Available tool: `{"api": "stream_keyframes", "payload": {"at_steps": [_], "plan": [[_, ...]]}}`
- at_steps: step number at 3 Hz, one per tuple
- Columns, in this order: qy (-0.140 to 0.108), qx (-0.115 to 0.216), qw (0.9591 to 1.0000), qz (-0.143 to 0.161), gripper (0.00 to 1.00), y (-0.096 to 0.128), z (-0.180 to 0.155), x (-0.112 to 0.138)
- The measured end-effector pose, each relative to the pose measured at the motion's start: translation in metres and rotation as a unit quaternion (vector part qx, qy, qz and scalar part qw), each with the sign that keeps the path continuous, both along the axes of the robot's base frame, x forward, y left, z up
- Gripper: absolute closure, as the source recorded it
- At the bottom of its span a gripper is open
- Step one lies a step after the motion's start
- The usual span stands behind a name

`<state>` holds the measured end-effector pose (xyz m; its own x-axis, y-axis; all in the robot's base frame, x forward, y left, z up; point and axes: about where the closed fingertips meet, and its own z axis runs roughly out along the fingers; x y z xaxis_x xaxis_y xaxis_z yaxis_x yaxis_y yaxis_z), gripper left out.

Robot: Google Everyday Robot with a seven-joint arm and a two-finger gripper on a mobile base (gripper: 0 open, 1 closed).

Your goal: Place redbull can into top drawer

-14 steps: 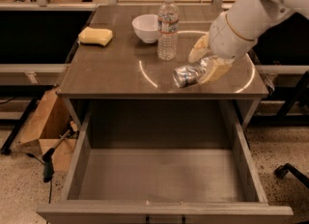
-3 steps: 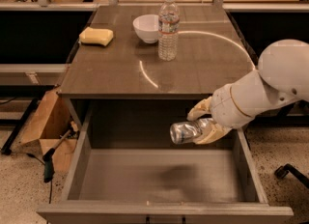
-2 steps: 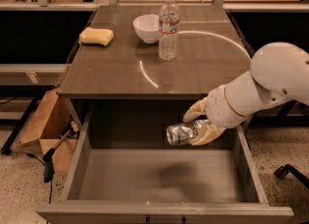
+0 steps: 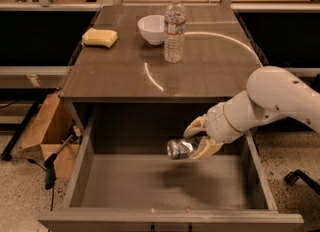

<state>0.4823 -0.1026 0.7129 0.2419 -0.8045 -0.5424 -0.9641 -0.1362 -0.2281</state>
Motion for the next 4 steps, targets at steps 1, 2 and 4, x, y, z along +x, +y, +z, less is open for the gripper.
{"api": "stream_keyframes", "payload": {"at_steps": [1, 2, 4], "plan": [[0.026, 0.014, 0.9995, -0.014, 1.0, -0.001, -0.028, -0.005], [0.057, 0.025, 0.9975, -0.034, 1.0, -0.004, -0.055, -0.017], [0.084, 0.024, 0.9945, -0.058, 1.0, -0.009, -0.079, -0.019]]}}
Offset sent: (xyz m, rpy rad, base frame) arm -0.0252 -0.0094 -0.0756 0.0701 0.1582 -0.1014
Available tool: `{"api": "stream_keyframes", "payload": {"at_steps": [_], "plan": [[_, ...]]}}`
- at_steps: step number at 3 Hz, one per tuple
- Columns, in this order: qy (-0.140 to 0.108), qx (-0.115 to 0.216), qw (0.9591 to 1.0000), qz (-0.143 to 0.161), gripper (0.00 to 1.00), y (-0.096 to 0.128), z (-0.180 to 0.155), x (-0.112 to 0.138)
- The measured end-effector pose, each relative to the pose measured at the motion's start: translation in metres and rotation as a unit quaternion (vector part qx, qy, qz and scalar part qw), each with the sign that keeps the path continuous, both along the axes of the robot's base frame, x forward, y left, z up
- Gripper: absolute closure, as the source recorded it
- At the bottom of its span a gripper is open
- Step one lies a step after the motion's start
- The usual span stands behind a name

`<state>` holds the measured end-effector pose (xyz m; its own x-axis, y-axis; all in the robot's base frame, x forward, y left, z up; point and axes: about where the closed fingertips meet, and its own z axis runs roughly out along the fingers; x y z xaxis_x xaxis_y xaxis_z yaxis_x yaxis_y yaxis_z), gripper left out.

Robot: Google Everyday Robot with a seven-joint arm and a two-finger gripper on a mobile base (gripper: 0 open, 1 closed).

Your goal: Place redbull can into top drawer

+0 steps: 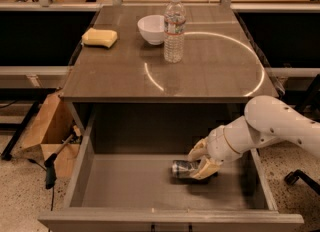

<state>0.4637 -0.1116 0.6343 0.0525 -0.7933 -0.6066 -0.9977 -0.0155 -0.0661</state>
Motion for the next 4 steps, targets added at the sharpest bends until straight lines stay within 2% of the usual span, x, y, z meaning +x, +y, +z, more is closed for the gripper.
{"api": "stream_keyframes", "payload": {"at_steps": [1, 2, 4], "plan": [[0.011, -0.016, 0.9998, -0.01, 1.0, -0.0015, -0.0076, 0.0045], [0.014, -0.019, 0.9996, -0.013, 0.87, -0.0016, -0.0092, 0.0054], [0.014, -0.019, 0.9996, -0.012, 0.41, -0.0016, -0.0093, 0.0054]]}}
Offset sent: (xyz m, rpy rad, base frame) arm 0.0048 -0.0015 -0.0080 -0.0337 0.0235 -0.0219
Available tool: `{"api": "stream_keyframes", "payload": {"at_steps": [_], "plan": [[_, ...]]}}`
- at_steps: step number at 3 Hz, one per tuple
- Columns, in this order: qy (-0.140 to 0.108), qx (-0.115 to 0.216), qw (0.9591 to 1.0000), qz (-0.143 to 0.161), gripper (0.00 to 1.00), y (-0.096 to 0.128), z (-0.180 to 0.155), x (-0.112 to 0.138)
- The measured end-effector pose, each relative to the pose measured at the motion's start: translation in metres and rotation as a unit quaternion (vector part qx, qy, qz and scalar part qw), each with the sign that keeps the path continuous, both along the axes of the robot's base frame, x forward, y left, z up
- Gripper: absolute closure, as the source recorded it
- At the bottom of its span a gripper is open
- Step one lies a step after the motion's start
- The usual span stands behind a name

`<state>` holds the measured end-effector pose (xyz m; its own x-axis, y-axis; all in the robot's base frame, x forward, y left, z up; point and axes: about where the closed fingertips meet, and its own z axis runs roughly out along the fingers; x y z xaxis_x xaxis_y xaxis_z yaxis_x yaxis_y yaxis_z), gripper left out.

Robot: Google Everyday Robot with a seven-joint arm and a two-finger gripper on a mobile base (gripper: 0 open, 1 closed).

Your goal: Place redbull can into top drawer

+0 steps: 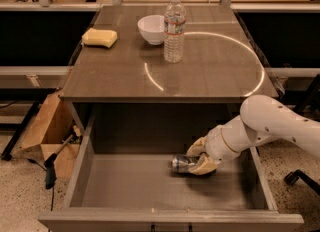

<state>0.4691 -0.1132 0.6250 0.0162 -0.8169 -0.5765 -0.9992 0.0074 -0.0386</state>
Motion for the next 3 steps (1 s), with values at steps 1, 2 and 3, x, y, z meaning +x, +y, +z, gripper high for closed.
{"api": "stream_keyframes", "payload": {"at_steps": [1, 2, 3], "plan": [[0.0, 0.0, 1.0, 0.0, 0.18, 0.0, 0.0, 0.0], [0.0, 0.0, 1.0, 0.0, 0.0, 0.0001, 0.0, 0.0], [0.0, 0.0, 1.0, 0.0, 0.0, 0.0001, -0.0001, 0.0]]}}
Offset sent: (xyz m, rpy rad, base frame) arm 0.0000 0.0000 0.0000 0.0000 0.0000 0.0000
